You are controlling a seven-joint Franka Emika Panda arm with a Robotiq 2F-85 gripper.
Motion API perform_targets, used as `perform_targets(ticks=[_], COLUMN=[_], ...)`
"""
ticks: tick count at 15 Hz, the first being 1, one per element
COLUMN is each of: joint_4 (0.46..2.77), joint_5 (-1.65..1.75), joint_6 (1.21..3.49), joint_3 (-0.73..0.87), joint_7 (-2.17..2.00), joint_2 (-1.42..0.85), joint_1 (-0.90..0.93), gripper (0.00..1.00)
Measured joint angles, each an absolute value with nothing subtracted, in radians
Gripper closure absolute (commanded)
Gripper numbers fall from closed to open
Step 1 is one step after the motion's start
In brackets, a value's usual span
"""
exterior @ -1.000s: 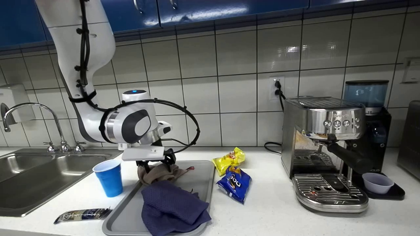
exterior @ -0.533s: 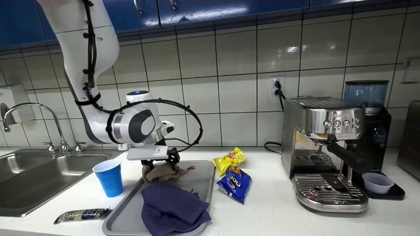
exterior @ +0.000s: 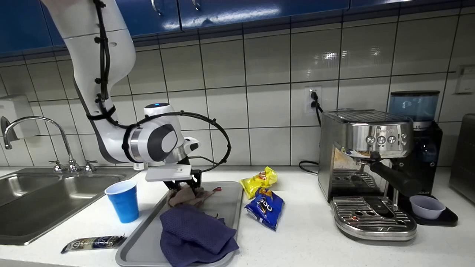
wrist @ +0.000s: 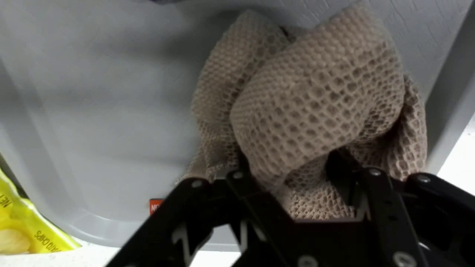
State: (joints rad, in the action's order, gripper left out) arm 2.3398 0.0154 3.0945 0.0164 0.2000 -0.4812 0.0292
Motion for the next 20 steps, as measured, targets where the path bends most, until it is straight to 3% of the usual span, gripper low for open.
perform_targets(ticks=[3,4,10,20], joint_4=[2.337,2.335,2.303,2.265], joint_5=[0.017,0.017,0.016,-0.050], joint_6=[3.092,3.090,3.059,2.979], joint_3=[0.025,0.027,0.018,-0.131], joint_7=[0.193,0.187,0.162,0.162], joint_2=[-0.482,-0.482,-0.473,-0.391], joint_1=[0.036,0.037,0.027,-0.095], gripper=[0.97,1.00,0.97,0.97])
